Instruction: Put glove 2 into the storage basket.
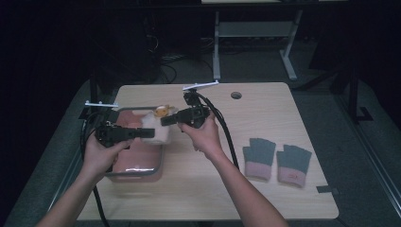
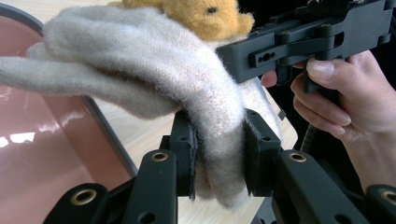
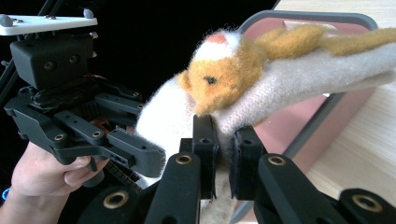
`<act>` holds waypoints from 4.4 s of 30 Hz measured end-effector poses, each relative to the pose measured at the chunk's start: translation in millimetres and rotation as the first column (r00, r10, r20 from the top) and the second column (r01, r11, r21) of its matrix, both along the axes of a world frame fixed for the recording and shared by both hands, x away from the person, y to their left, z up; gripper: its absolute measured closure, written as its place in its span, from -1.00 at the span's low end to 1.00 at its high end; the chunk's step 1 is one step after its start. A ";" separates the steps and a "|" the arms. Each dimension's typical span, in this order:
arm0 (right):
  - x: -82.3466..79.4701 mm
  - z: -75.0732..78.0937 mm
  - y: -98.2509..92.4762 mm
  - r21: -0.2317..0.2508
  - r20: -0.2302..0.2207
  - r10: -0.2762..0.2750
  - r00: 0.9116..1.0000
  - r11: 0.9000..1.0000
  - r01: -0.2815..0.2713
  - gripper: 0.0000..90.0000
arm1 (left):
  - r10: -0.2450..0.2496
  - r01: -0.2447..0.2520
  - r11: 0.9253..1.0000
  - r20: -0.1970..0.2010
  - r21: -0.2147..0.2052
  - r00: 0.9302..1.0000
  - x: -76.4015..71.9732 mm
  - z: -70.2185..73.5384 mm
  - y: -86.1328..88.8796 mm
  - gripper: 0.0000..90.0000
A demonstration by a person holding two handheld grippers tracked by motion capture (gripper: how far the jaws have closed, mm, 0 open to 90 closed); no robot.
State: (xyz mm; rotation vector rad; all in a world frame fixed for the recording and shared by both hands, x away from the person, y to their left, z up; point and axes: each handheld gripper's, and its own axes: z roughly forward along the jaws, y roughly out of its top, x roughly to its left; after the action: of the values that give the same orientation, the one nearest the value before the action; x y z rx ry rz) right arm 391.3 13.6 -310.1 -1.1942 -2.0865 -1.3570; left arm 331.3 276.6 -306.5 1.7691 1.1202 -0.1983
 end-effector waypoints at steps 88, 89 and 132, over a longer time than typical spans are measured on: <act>24.8 -83.6 80.9 -0.215 -0.132 0.084 0.988 0.970 -0.111 0.66 | 0.127 -0.078 0.977 -0.251 0.197 0.960 9.7 -93.0 59.6 0.53; 24.7 -83.2 80.6 -0.219 -0.131 0.084 0.988 0.969 -0.111 0.65 | 0.123 -0.073 0.978 -0.253 0.198 0.960 9.7 -93.7 59.0 0.53; 18.3 -63.4 49.2 -0.135 -0.067 0.072 0.995 0.988 -0.081 0.57 | 0.159 -0.030 0.911 -0.282 0.412 0.946 21.5 -98.7 37.3 0.49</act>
State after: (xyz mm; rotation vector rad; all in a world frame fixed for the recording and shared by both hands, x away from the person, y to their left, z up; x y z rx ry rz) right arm 409.6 62.8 -373.5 -1.1812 -2.1884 -1.1441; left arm 352.8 313.9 -405.2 2.0889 1.5610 -0.2003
